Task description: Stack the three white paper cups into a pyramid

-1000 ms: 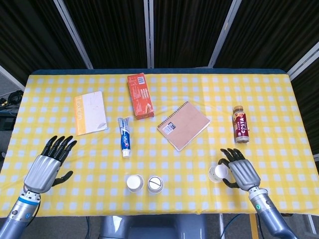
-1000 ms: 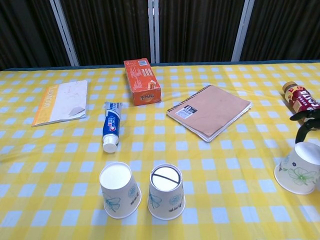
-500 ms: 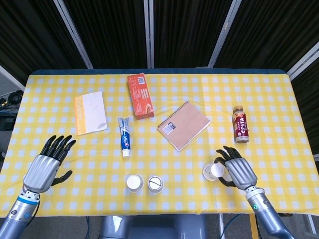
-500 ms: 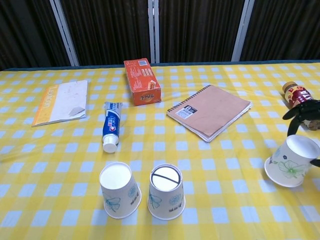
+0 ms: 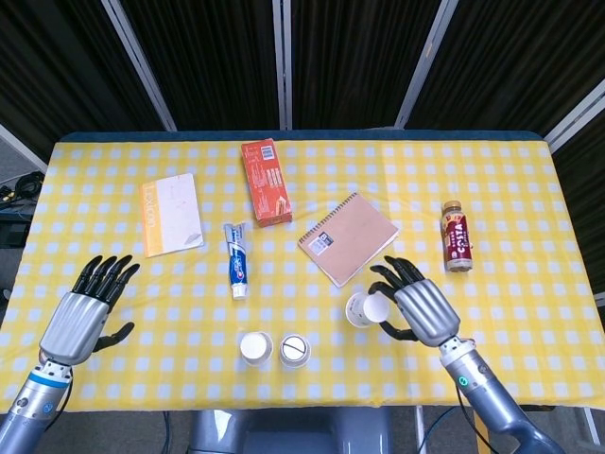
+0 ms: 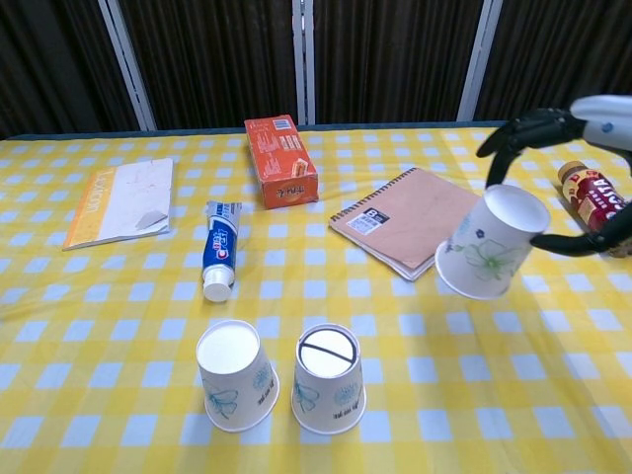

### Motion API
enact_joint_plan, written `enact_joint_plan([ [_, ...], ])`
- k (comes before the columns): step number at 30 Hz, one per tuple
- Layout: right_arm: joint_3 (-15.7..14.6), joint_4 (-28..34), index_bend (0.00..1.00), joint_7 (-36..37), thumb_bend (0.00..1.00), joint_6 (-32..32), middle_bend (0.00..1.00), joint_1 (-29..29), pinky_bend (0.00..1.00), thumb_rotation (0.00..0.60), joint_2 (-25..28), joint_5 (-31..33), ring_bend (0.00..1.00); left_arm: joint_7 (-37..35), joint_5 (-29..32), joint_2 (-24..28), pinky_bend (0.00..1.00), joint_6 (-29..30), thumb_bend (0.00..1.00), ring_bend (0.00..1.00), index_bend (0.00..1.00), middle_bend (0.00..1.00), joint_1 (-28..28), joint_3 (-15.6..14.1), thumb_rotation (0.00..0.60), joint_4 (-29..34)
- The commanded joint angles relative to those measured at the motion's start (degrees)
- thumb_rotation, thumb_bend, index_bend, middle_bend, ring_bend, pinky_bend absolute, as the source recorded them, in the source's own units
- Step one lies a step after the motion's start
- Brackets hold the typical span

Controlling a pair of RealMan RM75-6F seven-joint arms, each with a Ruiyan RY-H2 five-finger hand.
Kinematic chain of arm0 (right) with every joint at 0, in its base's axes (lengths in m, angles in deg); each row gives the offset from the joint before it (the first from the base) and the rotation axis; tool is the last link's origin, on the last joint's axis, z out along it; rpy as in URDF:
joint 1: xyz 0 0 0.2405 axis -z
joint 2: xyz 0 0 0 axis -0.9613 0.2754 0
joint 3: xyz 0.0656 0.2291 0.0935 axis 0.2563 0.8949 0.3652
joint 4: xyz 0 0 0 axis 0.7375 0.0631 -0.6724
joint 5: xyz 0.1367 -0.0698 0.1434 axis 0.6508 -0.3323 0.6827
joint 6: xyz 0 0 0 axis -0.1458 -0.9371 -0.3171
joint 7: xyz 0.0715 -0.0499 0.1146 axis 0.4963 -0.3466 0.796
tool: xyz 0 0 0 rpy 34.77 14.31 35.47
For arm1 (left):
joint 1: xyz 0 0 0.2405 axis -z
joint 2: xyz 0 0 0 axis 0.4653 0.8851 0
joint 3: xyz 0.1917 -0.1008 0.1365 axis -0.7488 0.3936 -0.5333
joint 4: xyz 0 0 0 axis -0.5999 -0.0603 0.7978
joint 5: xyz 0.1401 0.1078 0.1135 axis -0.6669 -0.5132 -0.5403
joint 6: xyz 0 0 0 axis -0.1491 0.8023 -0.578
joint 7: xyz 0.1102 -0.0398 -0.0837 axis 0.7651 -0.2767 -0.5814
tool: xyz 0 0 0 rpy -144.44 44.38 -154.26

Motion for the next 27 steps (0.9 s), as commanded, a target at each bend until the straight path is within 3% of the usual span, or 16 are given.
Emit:
enact_joint_plan([
  [1,1.69,2.06,0.49,-0.08,0.25,2.34,0.16,-2.41,0.12,0.600,-0.28,1.08,0.00,-0.43,-0.01,0.17,0.00,0.08,0.23,0.00,0.00,0.00,-0.09,0.08,0.600,-0.08],
  [15,5.16,7.52,0.49,-7.17,0.25,7.36,0.16,-10.48,0.12,0.600,-5.76,5.76,0.00,-3.20,0.68,1.22,0.00,-0.97,0.23,0.00,0.00,0.00,0.16,0.61,0.600,-0.45],
  [27,2.96,9.47,0.49,-12.80,0.25,6.06,0.16,-12.45,0.12,0.600,-10.87,8.93,0.00,-4.10,0.02,1.88,0.00,-0.76,0.23,0.00,0.00,0.00,-0.09,0.58,0.600,-0.16],
])
